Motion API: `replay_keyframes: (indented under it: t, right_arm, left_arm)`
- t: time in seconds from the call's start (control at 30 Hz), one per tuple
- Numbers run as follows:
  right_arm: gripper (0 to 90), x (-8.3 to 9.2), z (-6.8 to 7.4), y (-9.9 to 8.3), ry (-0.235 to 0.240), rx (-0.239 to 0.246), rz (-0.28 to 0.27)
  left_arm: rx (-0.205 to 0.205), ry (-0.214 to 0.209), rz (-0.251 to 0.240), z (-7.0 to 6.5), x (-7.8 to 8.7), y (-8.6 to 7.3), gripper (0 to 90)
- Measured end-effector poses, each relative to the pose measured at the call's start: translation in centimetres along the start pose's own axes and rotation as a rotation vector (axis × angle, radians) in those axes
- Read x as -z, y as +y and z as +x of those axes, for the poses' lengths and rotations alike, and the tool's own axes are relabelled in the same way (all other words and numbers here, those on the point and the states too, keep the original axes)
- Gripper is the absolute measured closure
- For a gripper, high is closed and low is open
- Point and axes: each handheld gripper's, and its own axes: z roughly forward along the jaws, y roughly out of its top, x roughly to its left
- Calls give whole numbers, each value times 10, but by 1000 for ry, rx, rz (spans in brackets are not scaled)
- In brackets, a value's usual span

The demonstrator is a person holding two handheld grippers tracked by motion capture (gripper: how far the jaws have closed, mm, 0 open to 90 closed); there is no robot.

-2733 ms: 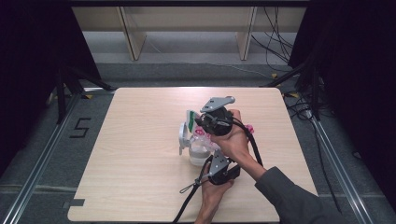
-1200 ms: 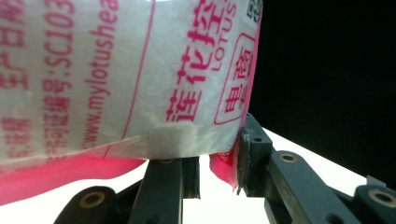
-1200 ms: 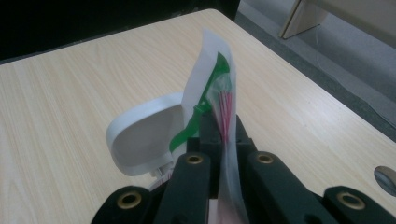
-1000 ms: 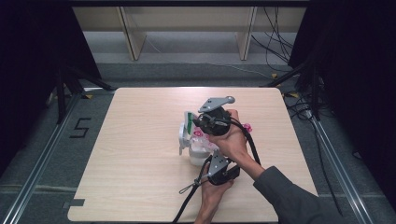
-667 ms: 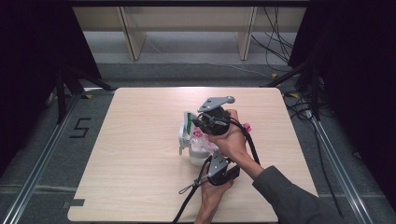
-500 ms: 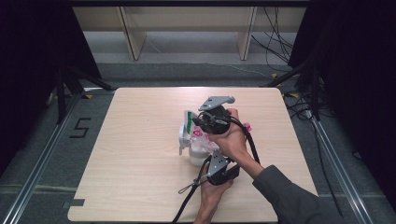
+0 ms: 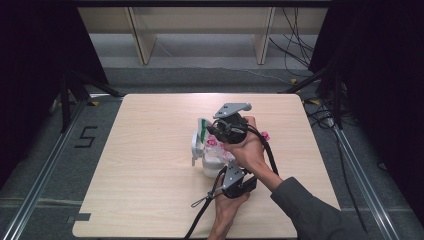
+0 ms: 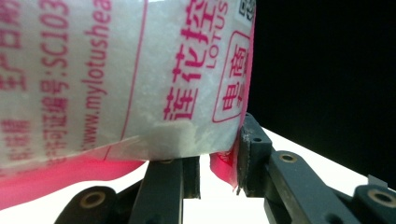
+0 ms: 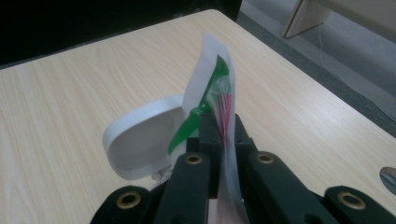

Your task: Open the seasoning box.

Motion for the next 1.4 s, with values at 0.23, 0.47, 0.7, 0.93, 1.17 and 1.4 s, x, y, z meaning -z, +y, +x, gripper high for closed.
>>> replay_keyframes:
  t: [0.23,0.47,0.7,0.93,1.17,1.4]
  right_arm:
    - [891,-1,0,1,1,-4,-5]
    - [890,-1,1,1,5,-10,-4]
    - [890,0,0,1,1,-7,-8]
    - [890,0,2,1,0,-8,4]
    - [890,1,2,1,2,-12,11]
    - [890,0,2,2,3,-3,1]
  left_arm:
    - [-4,4,0,0,1,1,733]
    - [-1,1,-1,1,1,0,733]
    - [-3,1,4,0,1,1,734]
    - [-5,0,0,0,1,1,734]
    - [-3,2,-4,0,1,0,735]
    - [-1,2,-6,1,2,1,735]
